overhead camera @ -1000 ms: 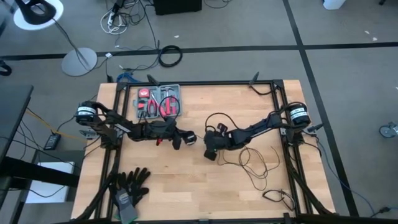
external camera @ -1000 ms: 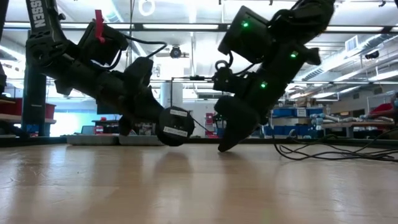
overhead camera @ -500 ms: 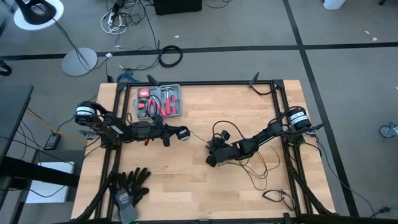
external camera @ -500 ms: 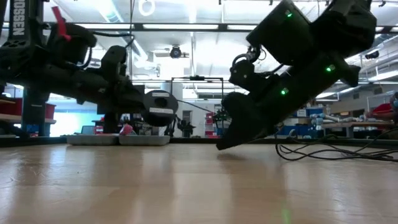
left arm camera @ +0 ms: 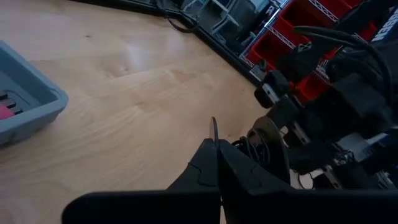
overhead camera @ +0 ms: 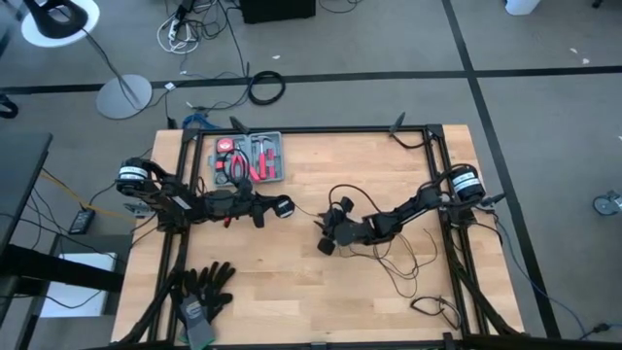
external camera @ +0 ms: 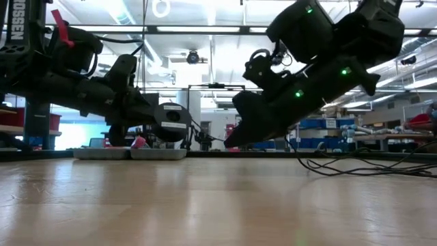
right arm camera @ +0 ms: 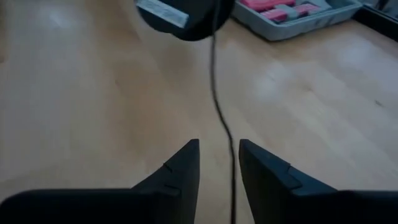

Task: Coil cords
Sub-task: Coil the black wire onto the spool

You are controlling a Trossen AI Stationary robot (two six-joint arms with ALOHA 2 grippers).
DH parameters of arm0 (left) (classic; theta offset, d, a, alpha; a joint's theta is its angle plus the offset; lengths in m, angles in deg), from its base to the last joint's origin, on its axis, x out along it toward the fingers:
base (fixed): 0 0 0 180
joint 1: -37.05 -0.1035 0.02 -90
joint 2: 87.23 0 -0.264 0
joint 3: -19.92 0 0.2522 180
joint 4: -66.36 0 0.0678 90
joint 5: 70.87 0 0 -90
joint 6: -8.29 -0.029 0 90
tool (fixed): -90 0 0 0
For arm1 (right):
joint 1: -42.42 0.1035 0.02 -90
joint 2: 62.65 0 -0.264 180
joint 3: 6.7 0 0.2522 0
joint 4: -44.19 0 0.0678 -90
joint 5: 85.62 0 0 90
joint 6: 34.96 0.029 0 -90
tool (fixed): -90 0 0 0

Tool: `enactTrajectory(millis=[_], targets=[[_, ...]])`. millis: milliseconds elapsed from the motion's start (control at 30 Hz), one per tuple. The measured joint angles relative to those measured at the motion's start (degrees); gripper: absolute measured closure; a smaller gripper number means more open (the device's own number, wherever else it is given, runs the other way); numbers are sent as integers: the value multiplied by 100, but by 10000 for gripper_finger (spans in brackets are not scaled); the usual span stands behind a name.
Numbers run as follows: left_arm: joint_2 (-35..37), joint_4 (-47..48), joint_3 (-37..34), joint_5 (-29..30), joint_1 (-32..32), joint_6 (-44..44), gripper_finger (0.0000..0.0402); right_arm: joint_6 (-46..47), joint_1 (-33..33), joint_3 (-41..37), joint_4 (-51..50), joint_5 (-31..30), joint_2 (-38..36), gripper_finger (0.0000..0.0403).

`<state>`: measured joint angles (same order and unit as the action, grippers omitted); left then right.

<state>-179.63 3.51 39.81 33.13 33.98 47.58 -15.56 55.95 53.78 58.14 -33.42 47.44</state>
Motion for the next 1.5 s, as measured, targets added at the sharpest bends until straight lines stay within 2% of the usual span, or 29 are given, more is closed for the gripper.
enactTrajectory(millis=[267,500,667,800,967,1067,1200,1367,1500], targets=[[0,1,0,0,0,-9,402,9,-95,3,-28,-9,0,323],[0,2,0,83,0,-17,402,411,-48,7,-225,68,-6,394],[-2,-14,45,248,4,5,402,758,-17,17,-222,515,11,400],[-4,-34,268,149,2,29,402,1101,-149,24,-255,840,35,401],[-4,73,689,230,7,35,402,813,-310,386,-400,1170,41,402],[-4,599,1022,459,7,-16,402,399,-355,711,-660,1306,164,402],[-4,1826,1591,642,7,-309,402,-83,-413,1106,-761,1606,326,402],[-7,3579,2359,587,50,-774,402,-531,-454,1331,-1006,1667,320,402],[-2,4524,2750,515,151,-1111,402,-608,-507,1340,-1248,1634,113,403]])
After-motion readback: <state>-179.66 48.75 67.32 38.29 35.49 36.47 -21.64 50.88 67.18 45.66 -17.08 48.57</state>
